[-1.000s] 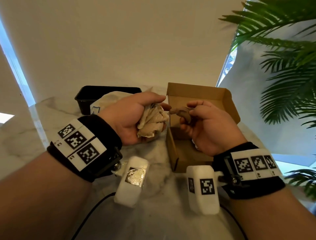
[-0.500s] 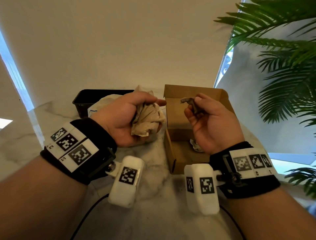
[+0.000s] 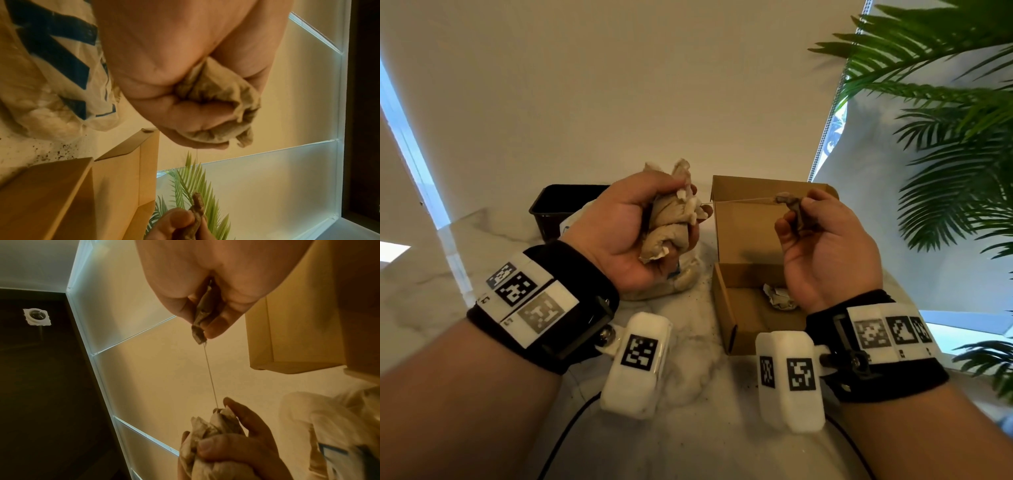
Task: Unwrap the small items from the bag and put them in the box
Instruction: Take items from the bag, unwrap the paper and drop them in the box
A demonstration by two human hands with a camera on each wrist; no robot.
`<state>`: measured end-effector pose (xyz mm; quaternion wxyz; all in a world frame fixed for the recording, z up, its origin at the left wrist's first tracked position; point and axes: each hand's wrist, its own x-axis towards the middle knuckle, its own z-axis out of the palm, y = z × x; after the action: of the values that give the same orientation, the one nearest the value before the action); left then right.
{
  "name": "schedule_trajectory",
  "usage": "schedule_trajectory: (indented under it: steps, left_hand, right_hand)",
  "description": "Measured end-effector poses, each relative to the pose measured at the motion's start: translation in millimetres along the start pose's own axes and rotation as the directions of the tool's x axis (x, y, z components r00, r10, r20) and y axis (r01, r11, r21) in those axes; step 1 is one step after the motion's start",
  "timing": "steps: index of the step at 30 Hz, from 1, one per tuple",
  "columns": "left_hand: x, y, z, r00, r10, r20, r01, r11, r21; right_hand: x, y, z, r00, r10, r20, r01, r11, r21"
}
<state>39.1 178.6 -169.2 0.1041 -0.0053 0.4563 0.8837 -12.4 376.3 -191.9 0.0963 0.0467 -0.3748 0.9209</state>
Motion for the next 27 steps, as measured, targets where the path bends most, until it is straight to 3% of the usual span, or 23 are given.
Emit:
schedule_trajectory:
  steps: [4,7,11,13,16,19,22,25,27]
  left_hand:
    - [1.1,-1.1,0.9,1.0,0.0,-0.03,0.0,1.0,0.016]
    - [4.9,-2.8,0.9,0.997,0.04,-0.074,-0.038,0.999,0.031]
    - [6.7,-0.7,-1.5,0.988,0.098,-0.119,-0.1,0.995,-0.013]
    - [5.6,0.6,-2.1,0.984,0.117,-0.137,-0.124,0.991,-0.041]
    - [2.7,1.3,0.4,0.983,0.119,-0.142,-0.128,0.99,-0.057]
    - [2.1,0.8,2.3,0.987,0.089,-0.136,-0.099,0.993,-0.069]
    - [1.4,-0.4,3.8,0.99,0.033,-0.141,-0.04,0.998,-0.051]
    - [2.3,-1.7,3.4,0.991,0.005,-0.132,-0.009,1.0,-0.024]
    - [2.4,-1.9,3.5,0.994,-0.01,-0.112,0.008,1.0,-0.025]
  right_hand:
    - [0.8,-0.3,-0.5,1.0,-0.01,0.026,0.008,0.998,0.056]
    - [-2.2,-2.3,0.5,0.992,0.025,0.126,-0.035,0.997,0.072]
    - [-5.0,-5.5,-0.6,0.937,0.192,0.292,-0.167,0.98,-0.107]
    - [-5.7,-6.7,-2.5,0.876,0.373,0.306,-0.285,0.912,-0.297]
    - [-10.8,-10.1,-2.5,0.723,0.612,0.322,-0.398,0.749,-0.53]
    - [-15.2,-13.2,-2.3,0.585,0.719,0.375,-0.41,0.662,-0.628]
    - [-17.4,-13.3,-4.3,0.459,0.754,0.47,-0.383,0.645,-0.661]
    - [-15.7,-11.2,-6.8,0.419,0.683,0.598,-0.396,0.73,-0.557]
    - [-12.7,-10.5,-6.5,0.454,0.591,0.667,-0.406,0.803,-0.436]
